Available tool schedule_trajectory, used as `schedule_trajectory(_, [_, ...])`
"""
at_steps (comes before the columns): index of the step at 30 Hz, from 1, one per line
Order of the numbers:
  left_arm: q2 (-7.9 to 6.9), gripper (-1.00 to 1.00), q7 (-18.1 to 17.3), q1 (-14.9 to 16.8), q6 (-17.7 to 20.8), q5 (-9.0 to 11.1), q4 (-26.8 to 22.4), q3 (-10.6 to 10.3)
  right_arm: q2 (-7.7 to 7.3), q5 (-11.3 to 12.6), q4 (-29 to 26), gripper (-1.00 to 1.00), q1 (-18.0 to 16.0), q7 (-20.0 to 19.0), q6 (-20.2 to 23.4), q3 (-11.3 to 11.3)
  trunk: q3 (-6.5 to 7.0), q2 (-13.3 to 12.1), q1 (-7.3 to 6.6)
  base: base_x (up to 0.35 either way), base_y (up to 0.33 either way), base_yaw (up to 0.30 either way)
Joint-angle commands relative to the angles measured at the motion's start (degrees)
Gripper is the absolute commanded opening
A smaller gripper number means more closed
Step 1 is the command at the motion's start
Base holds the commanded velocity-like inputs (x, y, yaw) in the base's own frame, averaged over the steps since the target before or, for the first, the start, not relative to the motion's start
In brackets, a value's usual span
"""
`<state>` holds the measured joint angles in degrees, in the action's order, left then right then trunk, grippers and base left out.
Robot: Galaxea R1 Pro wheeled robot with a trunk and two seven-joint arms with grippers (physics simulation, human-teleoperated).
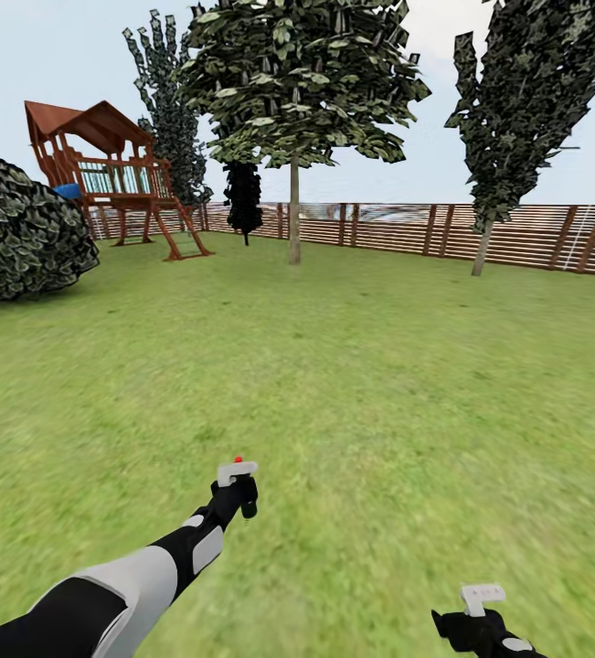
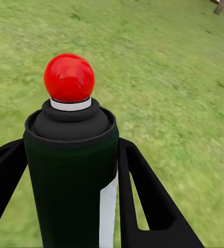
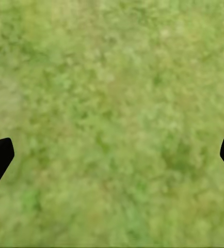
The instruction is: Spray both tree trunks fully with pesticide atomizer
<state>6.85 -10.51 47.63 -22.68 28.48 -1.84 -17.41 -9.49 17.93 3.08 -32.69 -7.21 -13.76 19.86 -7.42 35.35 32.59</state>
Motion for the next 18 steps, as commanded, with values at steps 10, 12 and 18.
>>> schedule_trajectory(10, [0.00,-1.00,0.0,0.0,0.0,0.0,0.0,0.0,0.00,0.0,0.0,1.00,0.0,0.0,0.0,0.0,0.00,0.0,0.00,0.350,0.000,0.000])
schedule_trajectory(12, [0.00,-1.00,0.0,0.0,0.0,0.0,0.0,0.0,0.00,0.0,0.0,1.00,0.0,0.0,0.0,0.0,0.00,0.0,0.00,0.350,0.000,0.000])
schedule_trajectory(18, [0.00,-1.00,0.0,0.0,0.0,0.0,0.0,0.0,0.00,0.0,0.0,1.00,0.0,0.0,0.0,0.0,0.00,0.0,0.00,0.350,0.000,0.000])
